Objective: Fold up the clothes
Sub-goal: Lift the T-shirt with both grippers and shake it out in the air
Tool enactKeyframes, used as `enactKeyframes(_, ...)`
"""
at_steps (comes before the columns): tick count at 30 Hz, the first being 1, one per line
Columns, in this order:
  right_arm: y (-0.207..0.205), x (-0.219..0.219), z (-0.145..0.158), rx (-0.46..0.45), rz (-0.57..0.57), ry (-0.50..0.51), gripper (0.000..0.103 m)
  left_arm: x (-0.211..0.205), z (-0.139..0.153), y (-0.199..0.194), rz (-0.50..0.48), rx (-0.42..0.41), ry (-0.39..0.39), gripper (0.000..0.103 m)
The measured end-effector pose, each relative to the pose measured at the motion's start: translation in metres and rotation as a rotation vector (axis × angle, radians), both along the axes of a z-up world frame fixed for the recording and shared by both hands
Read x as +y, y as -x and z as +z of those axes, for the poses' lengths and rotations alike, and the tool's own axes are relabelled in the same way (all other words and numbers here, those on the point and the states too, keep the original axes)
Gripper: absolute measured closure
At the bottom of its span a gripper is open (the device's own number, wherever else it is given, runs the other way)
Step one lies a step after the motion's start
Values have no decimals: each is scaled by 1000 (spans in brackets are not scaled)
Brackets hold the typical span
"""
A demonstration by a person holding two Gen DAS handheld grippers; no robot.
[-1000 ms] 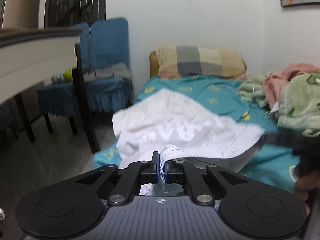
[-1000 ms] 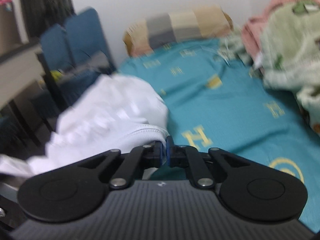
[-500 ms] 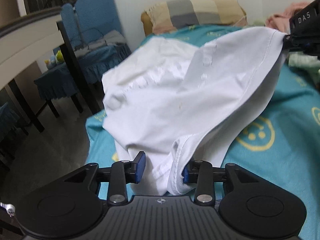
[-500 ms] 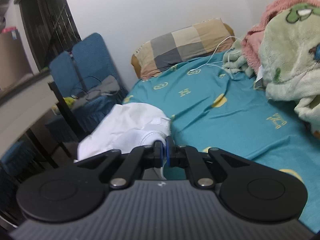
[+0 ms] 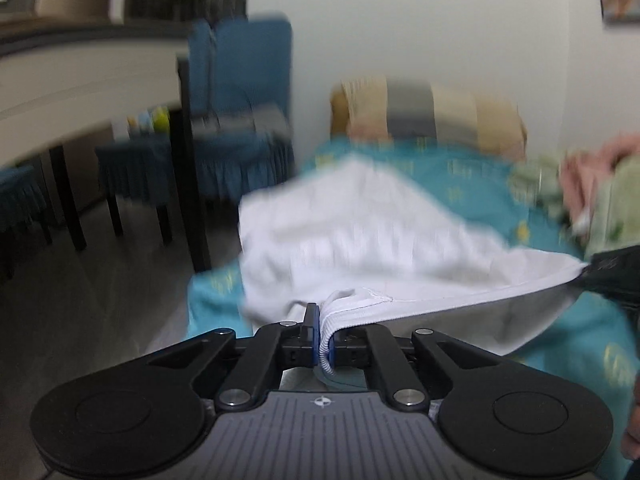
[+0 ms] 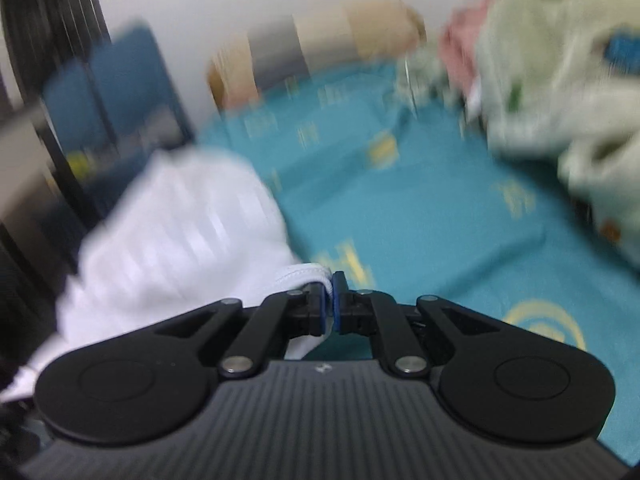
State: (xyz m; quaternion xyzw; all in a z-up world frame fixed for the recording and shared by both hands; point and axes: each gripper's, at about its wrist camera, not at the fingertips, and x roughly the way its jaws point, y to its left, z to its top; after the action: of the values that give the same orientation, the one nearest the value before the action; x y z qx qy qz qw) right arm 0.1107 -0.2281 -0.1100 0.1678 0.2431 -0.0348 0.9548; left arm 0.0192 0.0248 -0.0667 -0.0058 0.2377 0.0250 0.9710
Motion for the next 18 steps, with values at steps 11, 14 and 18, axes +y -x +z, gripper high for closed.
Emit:
enactKeyframes(11,97,14,222,-545,4,-74,97,33,264,77,16,-492,151,100)
enactKeyframes(14,140,11,293,-668,22,-58,97,34,346,115,-16,-585,122,100)
enactKeyframes(18,199,-2,378,-749,73,-92,97,33,437,172,-55,-665,127,99)
